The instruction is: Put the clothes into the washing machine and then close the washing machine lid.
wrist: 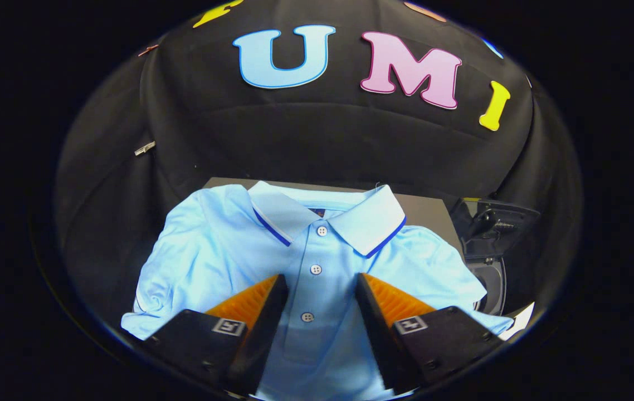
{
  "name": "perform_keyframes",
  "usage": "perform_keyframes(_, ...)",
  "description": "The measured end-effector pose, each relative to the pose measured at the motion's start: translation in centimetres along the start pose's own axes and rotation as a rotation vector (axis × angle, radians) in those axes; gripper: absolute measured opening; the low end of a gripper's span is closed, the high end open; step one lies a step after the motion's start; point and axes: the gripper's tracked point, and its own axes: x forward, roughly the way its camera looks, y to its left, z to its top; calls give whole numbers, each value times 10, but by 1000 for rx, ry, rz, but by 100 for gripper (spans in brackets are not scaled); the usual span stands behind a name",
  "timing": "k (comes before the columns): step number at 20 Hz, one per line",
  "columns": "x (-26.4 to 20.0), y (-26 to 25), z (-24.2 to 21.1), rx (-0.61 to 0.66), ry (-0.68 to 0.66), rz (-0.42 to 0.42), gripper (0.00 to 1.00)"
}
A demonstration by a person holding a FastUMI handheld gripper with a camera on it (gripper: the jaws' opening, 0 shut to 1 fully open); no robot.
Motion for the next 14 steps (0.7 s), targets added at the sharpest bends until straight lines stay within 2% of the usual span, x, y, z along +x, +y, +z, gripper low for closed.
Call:
perform_keyframes(3, -2, -7, 4, 6, -33, -11, 28)
perform_keyframes(4, -2, -7, 3, -1, -43, -8, 25)
perform_keyframes(6, -2, -9, 8, -31, -71, -17, 25)
perform_keyframes(8, -1, -9, 9, -66, -64, -49, 7)
perform_keyframes(11, -3, -7, 6, -90, -50, -94, 7)
perform_keyframes(14, -7, -6, 9, -68, -26, -96, 7)
